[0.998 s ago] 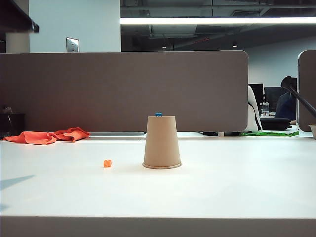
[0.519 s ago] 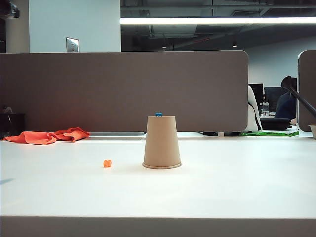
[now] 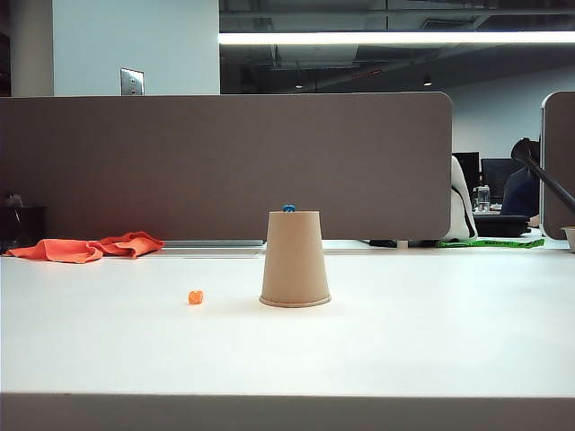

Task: Throw the dice onto the paper cup, compare its value with the values of the other dice on the table, place the die with the higher value on the paper cup, and take no action if both dice have the same value.

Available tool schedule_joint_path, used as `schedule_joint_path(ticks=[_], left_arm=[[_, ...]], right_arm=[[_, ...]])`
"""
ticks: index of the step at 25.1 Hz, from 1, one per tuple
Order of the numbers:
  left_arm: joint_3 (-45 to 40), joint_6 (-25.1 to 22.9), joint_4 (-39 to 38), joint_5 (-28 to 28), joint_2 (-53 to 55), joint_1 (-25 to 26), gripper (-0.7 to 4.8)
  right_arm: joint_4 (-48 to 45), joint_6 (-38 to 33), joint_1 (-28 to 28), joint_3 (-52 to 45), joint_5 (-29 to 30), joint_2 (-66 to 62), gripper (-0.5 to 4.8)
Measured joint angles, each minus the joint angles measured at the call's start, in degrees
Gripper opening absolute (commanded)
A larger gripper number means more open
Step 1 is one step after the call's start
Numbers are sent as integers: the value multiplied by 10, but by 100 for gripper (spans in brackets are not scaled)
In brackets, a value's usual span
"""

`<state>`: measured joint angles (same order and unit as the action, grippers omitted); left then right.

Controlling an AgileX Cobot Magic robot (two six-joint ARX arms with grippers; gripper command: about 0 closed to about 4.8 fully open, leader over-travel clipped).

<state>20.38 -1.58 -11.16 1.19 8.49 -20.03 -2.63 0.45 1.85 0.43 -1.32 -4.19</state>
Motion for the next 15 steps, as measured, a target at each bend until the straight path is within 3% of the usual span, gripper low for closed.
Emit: schedule_joint_path(ticks=[6,15], left_arm=[[-1,0,-83,14,-84,0,-6],[-114,0,34,-12,-82,0,-6]], right_arm=[[-1,0,14,0,25,0,-6],[-1,-1,14,0,54,2,-6]])
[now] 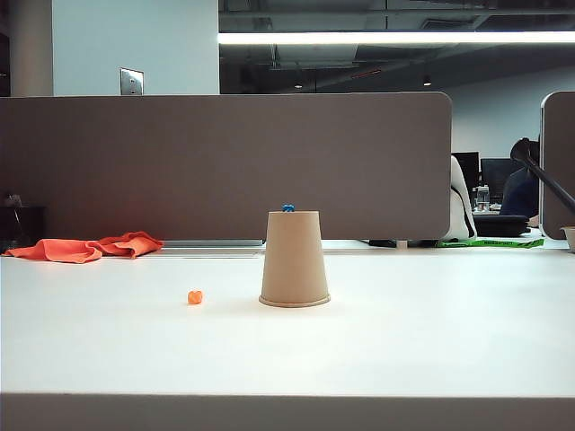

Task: Throw the dice onto the paper cup, compare its value with the values of the other dice on the table, place the die with the higher value on the paper cup, and take no action if both dice have the same value.

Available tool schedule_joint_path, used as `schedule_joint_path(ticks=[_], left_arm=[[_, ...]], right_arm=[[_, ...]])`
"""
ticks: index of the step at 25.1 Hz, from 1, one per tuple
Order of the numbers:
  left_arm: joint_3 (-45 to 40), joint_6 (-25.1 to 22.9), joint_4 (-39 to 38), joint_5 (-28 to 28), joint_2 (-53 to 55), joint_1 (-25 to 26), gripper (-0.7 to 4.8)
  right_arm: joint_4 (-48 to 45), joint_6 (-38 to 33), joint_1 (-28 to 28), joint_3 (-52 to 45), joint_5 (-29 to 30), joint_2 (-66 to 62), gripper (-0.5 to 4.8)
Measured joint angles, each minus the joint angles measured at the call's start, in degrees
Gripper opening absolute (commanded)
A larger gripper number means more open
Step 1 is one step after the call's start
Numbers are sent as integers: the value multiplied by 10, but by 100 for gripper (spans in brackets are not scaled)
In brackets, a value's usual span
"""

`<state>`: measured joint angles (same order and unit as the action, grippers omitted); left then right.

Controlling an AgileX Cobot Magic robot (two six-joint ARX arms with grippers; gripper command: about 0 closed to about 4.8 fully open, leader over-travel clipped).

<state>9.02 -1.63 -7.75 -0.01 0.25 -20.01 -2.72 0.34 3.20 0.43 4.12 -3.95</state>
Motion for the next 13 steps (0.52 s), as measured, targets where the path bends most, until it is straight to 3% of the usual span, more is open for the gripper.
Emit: schedule_joint_path(ticks=[4,13], left_arm=[[-22,-2,20,-33,0,0,-5],[-83,-26,60,-35,0,0,-5]], right_arm=[[0,-1,0,0,0,0,-6],[0,-1,0,0,9,0,-6]])
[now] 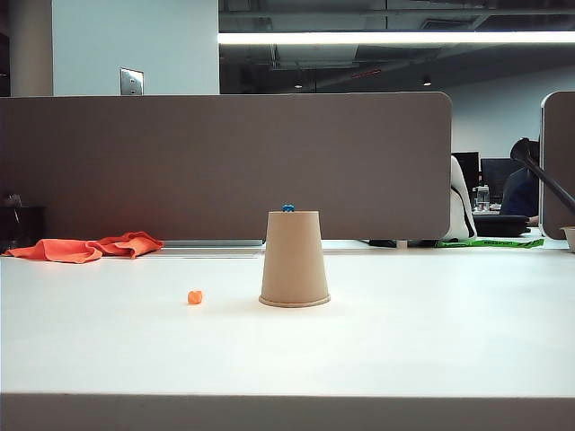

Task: Throw the dice onto the paper cup, compare its value with the values of the other dice on the table, place the die with the higher value on the paper cup, and take no action if both dice have the same value.

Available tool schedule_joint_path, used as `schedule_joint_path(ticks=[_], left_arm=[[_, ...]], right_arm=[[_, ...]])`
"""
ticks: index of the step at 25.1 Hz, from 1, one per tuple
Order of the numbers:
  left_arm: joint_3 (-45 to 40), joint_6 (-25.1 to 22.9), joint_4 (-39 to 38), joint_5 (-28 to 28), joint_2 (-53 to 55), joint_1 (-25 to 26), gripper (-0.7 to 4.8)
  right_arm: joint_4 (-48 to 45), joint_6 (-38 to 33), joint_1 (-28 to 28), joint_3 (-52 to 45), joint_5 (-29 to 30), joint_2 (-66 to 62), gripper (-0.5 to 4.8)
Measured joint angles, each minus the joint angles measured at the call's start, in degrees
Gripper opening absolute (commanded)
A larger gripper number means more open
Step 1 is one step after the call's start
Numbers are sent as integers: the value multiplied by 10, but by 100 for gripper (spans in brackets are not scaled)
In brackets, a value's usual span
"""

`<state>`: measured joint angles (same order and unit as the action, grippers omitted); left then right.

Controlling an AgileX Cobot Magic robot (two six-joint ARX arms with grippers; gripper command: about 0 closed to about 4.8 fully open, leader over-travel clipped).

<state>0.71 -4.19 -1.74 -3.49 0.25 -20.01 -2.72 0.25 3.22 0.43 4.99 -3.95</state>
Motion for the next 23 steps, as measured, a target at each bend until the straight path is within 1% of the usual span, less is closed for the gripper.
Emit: schedule_joint_path(ticks=[3,6,8,10,12,19,21,23], left_arm=[[-5,11,17,0,0,0,-5],[-5,8,19,3,0,0,-6],[-5,-1,20,26,0,0,-6],[-5,-3,19,57,0,0,-6],[-5,-3,20,73,0,1,-6],[-5,-15,20,99,0,1,-6],[-5,-17,20,100,0,7,-6],[-5,-18,21,99,0,24,-6]], right_arm=[[0,0,0,0,27,0,-6],[0,1,0,0,47,0,-6],[0,3,0,0,56,0,-6],[0,3,0,0,59,0,-6],[0,3,0,0,63,0,-6],[-6,13,0,0,66,0,-6],[-7,13,0,0,66,0,-6],[-8,13,0,0,66,0,-6]])
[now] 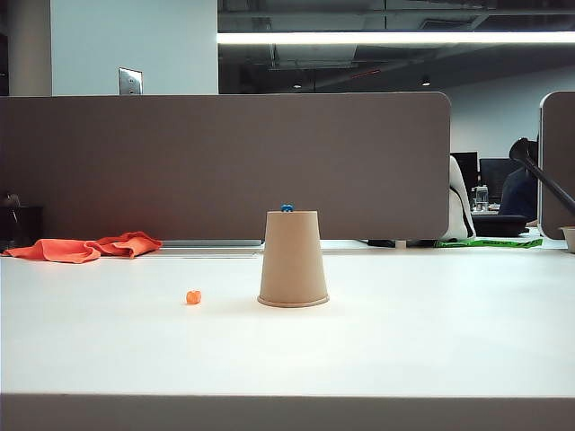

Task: Throw the dice onto the paper cup, compare its value with the values of the other dice on the table, place the die with the higher value on the paper cup, and take no action if both dice have the same value.

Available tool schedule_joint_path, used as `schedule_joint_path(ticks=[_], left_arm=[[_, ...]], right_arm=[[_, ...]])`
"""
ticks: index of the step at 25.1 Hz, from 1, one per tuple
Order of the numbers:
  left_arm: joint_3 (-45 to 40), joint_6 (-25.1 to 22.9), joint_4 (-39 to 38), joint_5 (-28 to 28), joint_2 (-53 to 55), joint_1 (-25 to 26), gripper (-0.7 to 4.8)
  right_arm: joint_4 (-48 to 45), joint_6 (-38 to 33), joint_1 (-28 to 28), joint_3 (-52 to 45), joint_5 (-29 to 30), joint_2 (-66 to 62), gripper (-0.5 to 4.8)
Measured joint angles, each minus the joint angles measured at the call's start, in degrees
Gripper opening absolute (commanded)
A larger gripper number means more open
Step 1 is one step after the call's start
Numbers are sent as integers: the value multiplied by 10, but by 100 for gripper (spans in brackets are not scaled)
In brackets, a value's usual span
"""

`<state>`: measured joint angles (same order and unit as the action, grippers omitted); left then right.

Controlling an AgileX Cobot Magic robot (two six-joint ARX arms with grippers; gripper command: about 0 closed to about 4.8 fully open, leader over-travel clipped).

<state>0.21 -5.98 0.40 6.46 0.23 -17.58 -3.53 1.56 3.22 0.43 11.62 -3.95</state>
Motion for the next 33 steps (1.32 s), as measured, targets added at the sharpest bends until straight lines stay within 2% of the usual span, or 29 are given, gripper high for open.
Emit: schedule_joint_path(ticks=[2,5,12,21,28,33], left_arm=[[0,3,12,-17,0,36,-6],[0,15,17,-80,0,108,-5],[0,50,22,-97,0,179,-5],[0,56,24,-103,0,185,-5],[0,56,24,-103,0,185,-5],[0,56,24,-103,0,185,-5]], right_arm=[[-1,0,0,0,0,0,-6],[-1,0,0,0,0,0,-6],[-1,0,0,0,0,0,-6],[-1,3,0,0,-1,0,-6],[6,-3,0,0,-55,0,-6],[17,-3,0,0,-55,0,-6]])
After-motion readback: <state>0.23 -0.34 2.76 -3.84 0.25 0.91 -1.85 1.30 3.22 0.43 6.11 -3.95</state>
